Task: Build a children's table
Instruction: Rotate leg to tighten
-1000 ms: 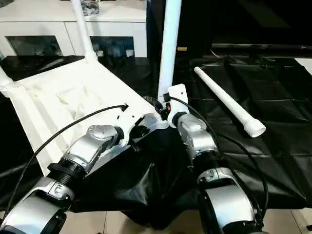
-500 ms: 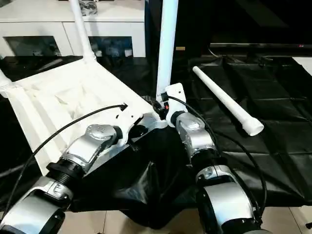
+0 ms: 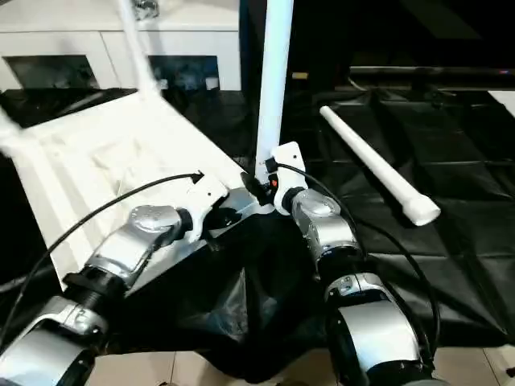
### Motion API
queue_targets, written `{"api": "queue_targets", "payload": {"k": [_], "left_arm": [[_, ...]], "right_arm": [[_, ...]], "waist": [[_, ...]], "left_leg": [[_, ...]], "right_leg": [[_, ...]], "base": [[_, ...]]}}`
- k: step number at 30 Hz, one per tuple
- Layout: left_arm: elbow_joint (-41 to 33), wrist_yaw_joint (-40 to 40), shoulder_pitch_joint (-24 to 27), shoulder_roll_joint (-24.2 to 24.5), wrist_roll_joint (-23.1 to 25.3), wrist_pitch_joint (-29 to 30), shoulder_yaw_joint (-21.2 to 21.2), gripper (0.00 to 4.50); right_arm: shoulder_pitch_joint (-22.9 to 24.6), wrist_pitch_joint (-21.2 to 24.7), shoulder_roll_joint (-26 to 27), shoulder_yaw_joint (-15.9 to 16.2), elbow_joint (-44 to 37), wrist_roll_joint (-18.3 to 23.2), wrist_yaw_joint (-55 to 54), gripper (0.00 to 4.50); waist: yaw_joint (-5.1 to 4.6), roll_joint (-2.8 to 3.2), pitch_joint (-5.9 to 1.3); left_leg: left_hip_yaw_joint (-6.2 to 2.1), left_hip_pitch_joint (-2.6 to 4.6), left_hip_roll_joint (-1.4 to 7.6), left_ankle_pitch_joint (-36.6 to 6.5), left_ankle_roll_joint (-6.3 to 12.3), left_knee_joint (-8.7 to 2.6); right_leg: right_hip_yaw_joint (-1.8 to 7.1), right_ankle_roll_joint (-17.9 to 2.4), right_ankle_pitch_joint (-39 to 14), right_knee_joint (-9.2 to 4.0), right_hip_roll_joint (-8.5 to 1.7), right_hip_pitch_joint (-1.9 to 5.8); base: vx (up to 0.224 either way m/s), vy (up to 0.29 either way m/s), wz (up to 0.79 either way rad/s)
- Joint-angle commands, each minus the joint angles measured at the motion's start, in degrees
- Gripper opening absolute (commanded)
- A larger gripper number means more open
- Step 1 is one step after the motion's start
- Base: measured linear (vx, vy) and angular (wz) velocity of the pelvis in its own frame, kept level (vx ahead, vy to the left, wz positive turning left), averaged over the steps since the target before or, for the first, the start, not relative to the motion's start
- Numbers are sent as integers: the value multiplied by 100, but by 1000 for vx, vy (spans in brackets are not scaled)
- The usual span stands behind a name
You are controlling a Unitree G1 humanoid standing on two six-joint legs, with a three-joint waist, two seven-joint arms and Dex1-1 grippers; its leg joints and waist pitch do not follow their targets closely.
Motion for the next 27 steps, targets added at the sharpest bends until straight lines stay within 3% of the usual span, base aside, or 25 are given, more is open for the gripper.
{"api": "queue_targets", "payload": {"k": [1,3,4,10,11,15,17,20,27], "left_arm": [[-364,-264,-60,-45,-148,-259,-106,0],[-364,-264,-60,-45,-148,-259,-106,0],[-478,-529,21,95,-217,-317,-111,0],[-703,-1225,184,379,-394,-532,-186,0],[-792,-1493,240,464,-468,-628,-212,0],[-797,-1879,251,664,-438,-766,-333,0],[-758,-2057,240,750,-437,-880,-380,0],[-768,-2397,240,872,-487,-914,-415,0],[-748,-2551,242,968,-491,-947,-432,0]], "right_arm": [[130,168,17,314,-112,-74,423,368],[130,168,17,314,-112,-74,423,368],[356,229,-287,526,-653,-91,1100,368],[790,429,-894,728,-1607,98,2208,368],[917,523,-1069,772,-1886,179,2546,368],[1134,605,-1366,928,-2294,220,2984,368],[1239,685,-1485,999,-2492,237,3145,368],[1420,881,-1642,1127,-2885,240,3418,368],[1527,1011,-1683,1238,-3121,175,3509,309]], "waist": [[45,2,-382],[63,5,-382],[100,-9,-373],[241,-22,-377],[288,-6,-367],[326,23,-350],[371,8,-345],[398,13,-354],[404,12,-371]], "left_leg": [[-70,74,310,-962,408,-341],[-67,65,313,-855,470,-330],[-62,70,306,-800,517,-324],[-41,63,328,-634,674,-287],[-43,74,344,-708,655,-291],[-46,93,349,-936,484,-302],[-42,105,344,-993,416,-308],[-41,118,344,-966,369,-306],[-46,85,331,-798,403,-283]], "right_leg": [[229,-1678,-260,-319,-438,321],[229,-1700,-138,-301,-444,326],[219,-1682,-107,-304,-429,339],[214,-1639,-49,-266,-432,346],[214,-1621,-220,-285,-438,328],[217,-1556,-634,-311,-438,291],[224,-1461,-798,-330,-428,287],[229,-1428,-766,-318,-424,280],[214,-1499,-491,-276,-441,300]], "base": [[0,0,0],[0,0,0],[0,0,0],[0,0,0],[0,0,0],[0,0,0],[0,0,0],[0,0,0],[0,0,0]]}}
